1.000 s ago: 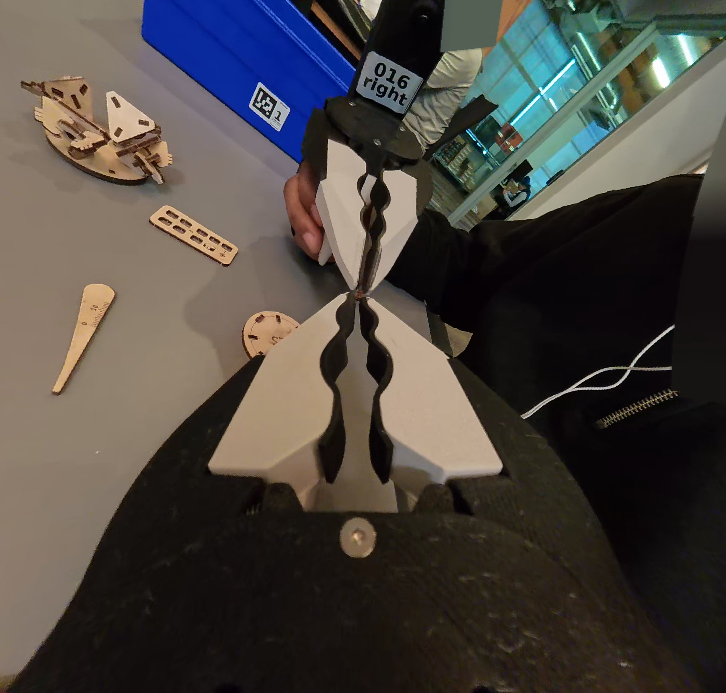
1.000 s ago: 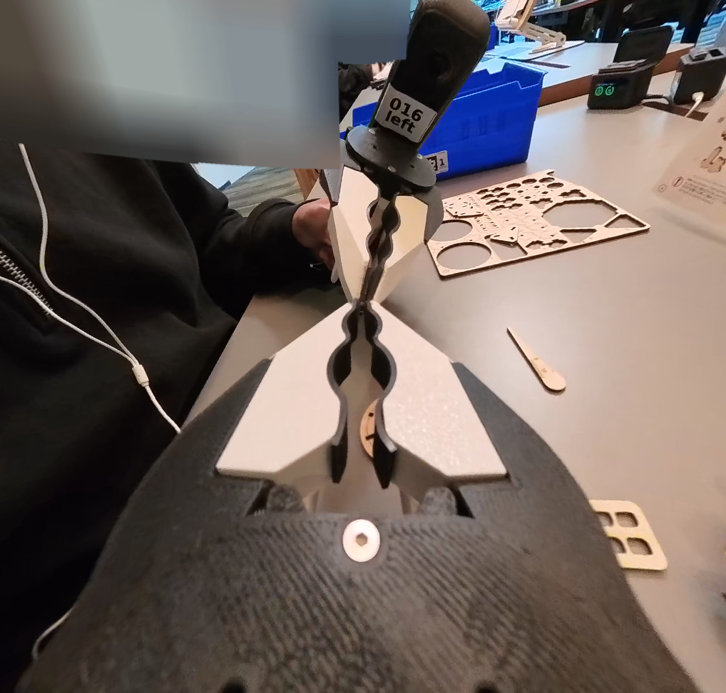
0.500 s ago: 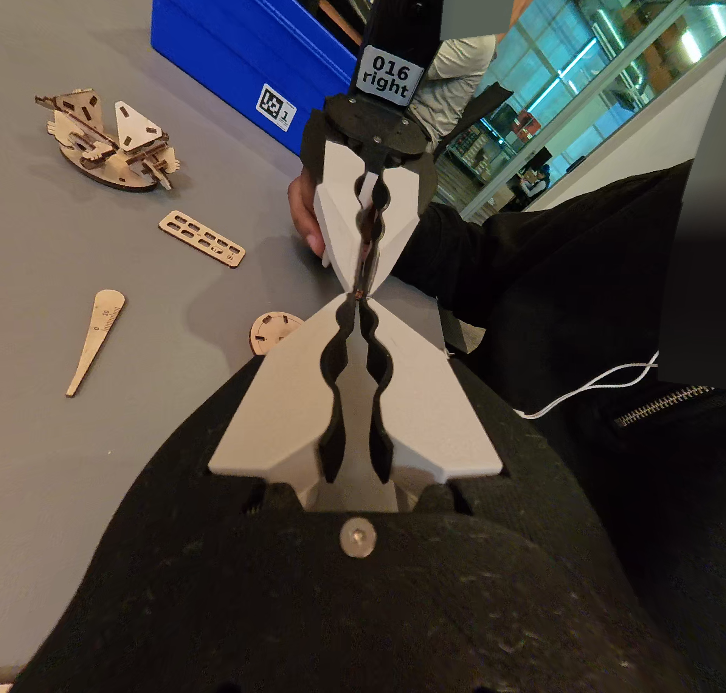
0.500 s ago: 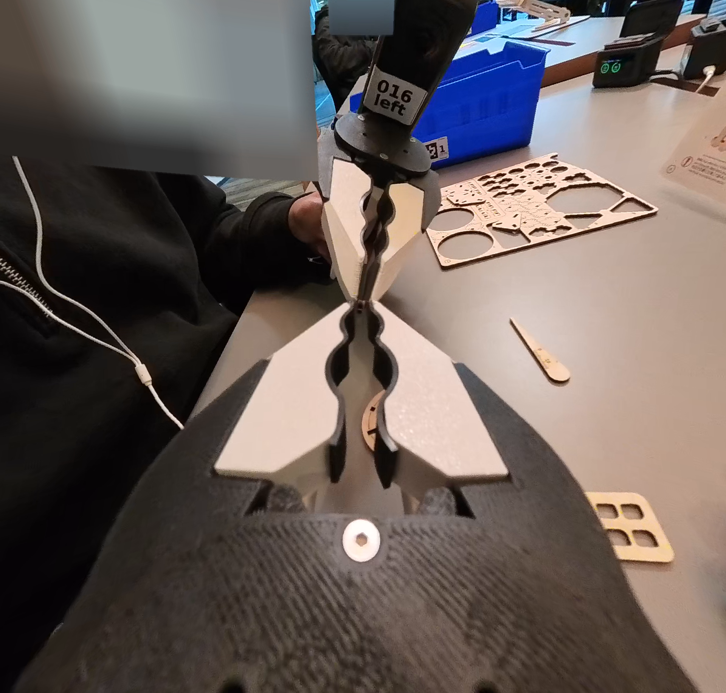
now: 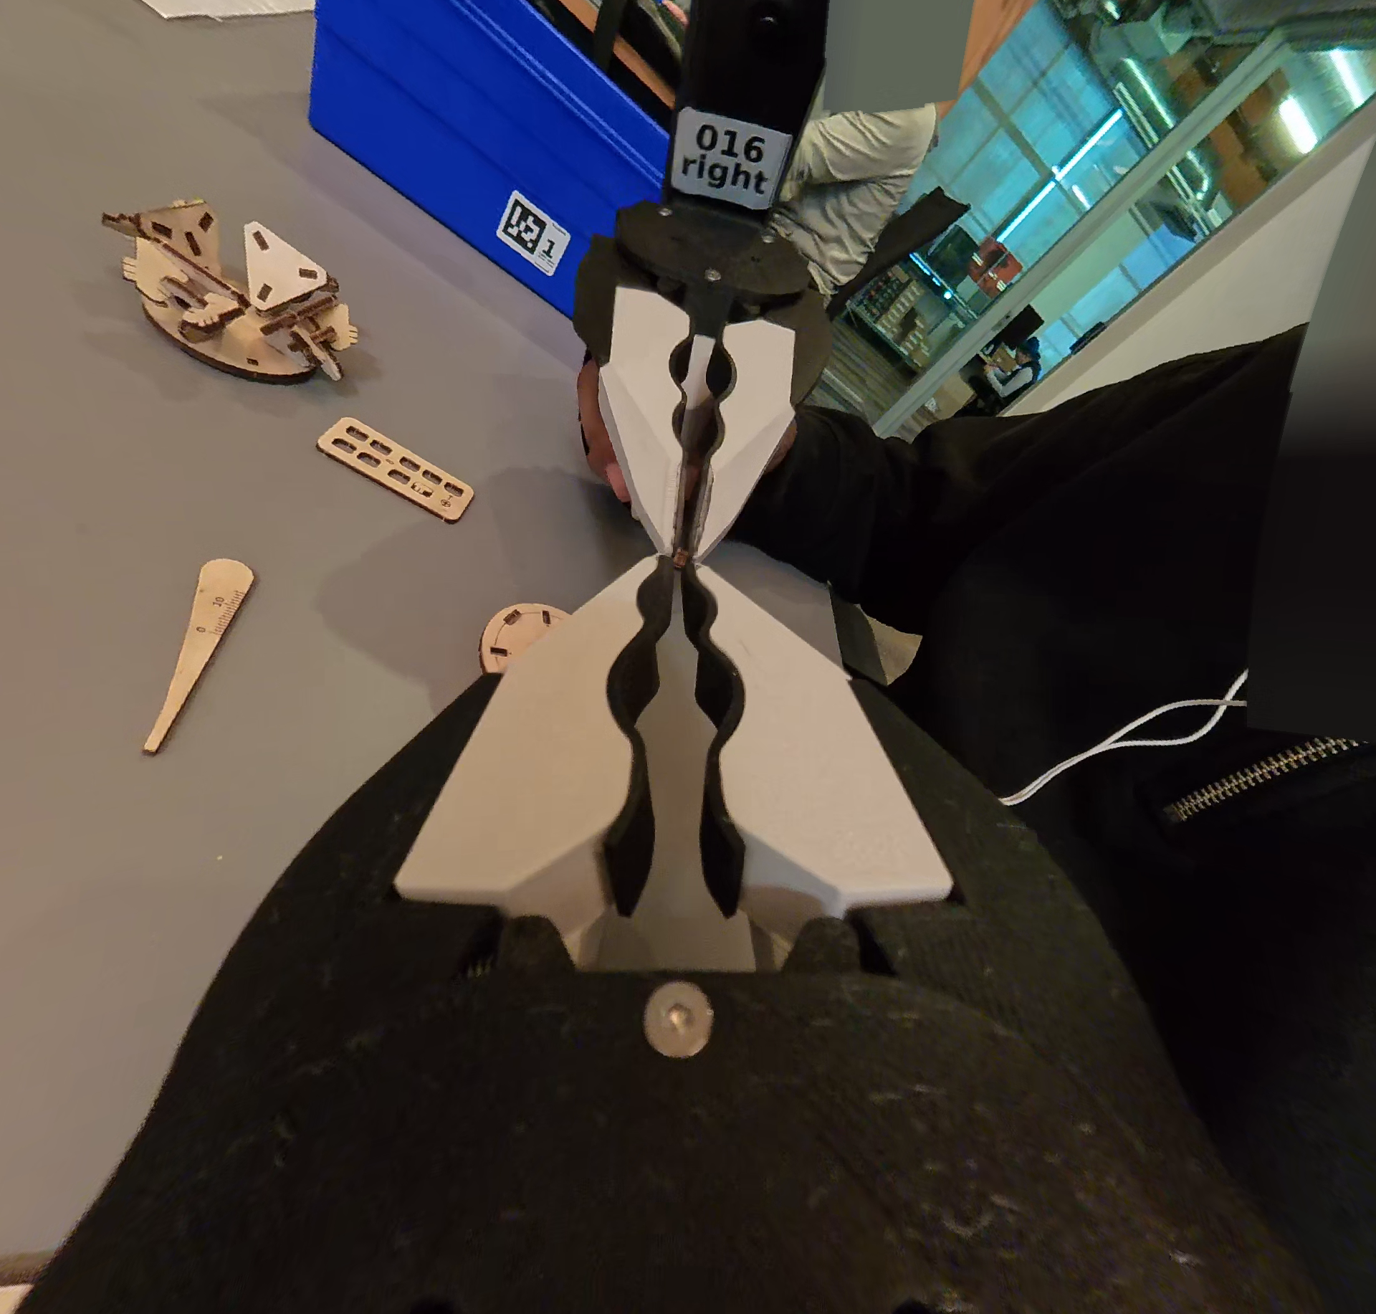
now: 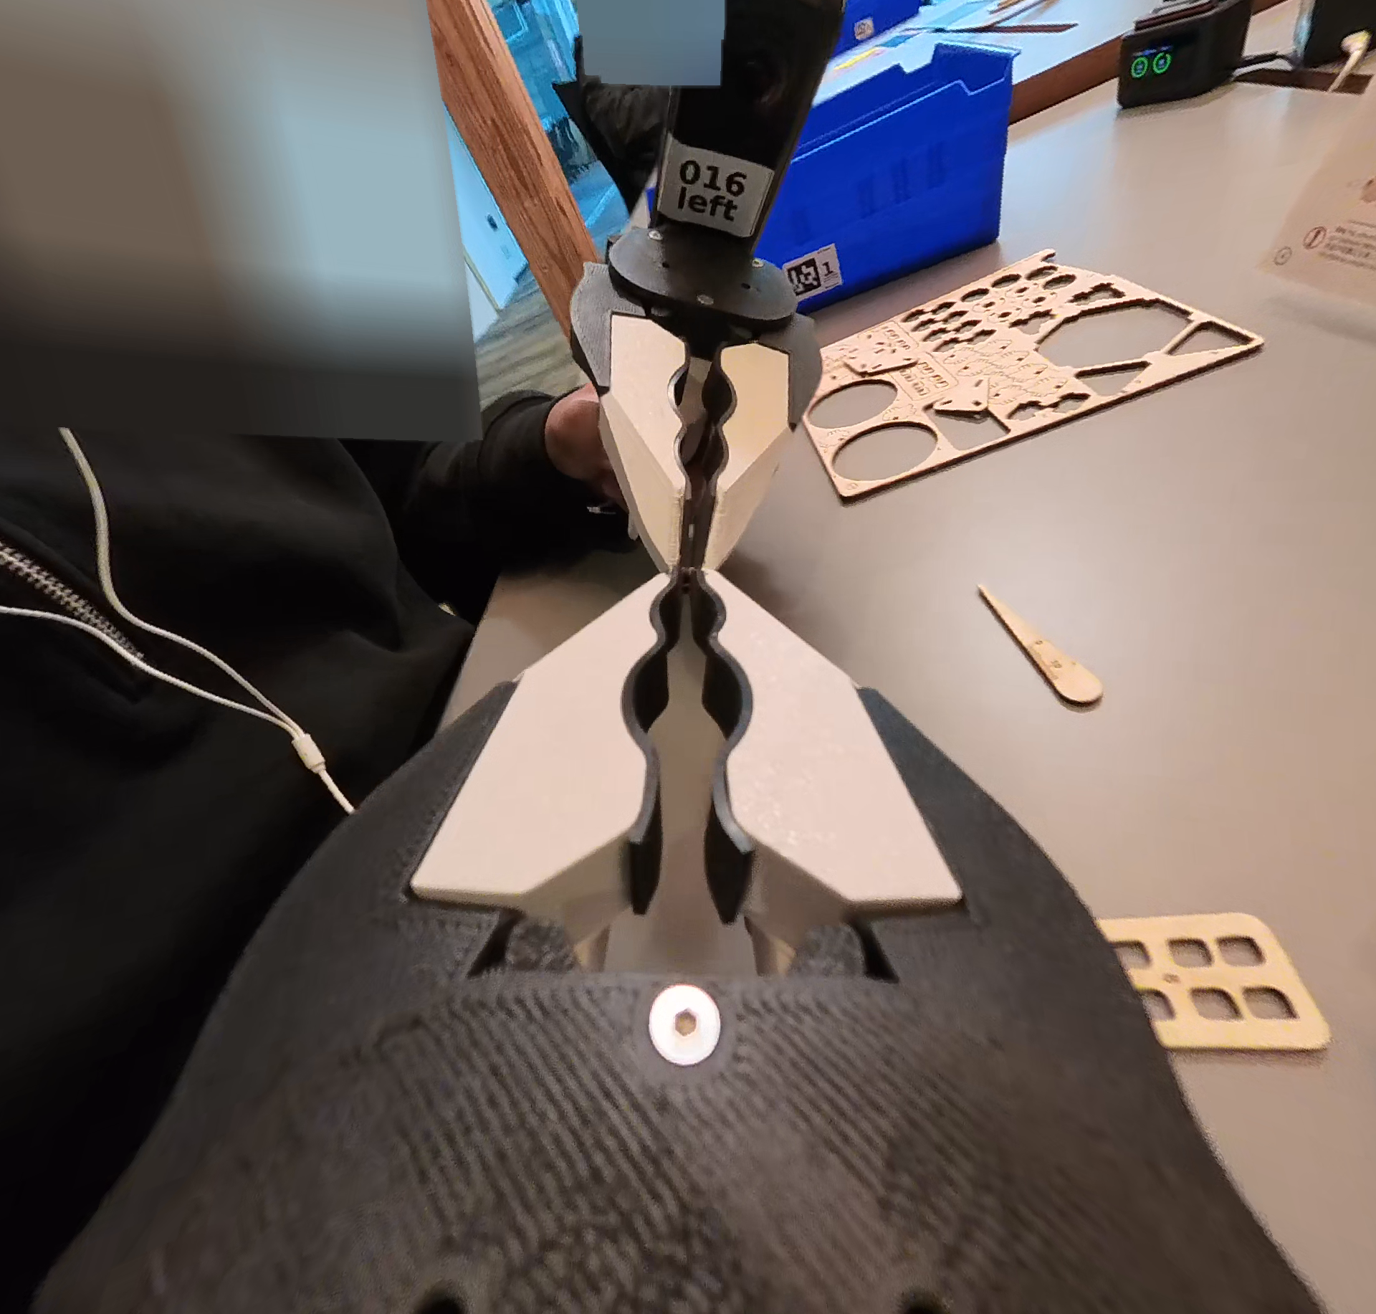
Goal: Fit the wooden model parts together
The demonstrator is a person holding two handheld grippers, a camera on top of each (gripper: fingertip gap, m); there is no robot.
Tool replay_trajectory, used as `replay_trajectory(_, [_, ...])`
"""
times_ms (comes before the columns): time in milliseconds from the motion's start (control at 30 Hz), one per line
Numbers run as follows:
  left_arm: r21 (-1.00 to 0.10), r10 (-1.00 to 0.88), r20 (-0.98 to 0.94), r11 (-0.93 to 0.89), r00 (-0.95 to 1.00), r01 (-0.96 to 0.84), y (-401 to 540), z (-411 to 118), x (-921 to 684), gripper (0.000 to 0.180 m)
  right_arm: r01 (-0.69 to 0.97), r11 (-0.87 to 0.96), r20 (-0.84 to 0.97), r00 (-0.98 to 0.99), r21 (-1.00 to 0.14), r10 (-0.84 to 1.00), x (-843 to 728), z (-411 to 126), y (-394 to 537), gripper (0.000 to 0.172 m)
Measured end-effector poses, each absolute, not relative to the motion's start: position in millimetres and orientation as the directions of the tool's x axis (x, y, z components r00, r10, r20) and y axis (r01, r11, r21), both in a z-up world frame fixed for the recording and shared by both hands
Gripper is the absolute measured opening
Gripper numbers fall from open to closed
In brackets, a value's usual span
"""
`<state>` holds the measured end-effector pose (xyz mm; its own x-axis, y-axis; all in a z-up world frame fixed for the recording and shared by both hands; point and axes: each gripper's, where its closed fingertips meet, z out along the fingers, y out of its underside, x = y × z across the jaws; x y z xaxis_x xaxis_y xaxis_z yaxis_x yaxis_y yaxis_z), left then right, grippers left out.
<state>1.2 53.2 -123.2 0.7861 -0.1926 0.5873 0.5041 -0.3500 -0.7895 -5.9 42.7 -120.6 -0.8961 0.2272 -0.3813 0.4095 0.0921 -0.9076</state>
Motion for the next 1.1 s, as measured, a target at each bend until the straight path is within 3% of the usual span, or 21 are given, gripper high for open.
replay_trajectory(600, [-0.771,-0.188,0.608,-0.372,0.772,0.517,54,-127,3,0.000,0.397,0.109,-0.368,-0.904,-0.911,0.216,-5,-124,43,0.000])
replay_trajectory(900, [-0.779,-0.198,0.605,-0.346,0.771,0.522,54,-122,2,0.000,0.464,0.081,-0.436,-0.870,-0.882,0.231,-6,-119,42,0.000])
replay_trajectory(1100, [-0.788,-0.222,0.603,-0.312,0.766,0.530,51,-116,0,0.002,0.568,-0.058,-0.571,-0.815,-0.821,0.099,-5,-100,48,0.000])
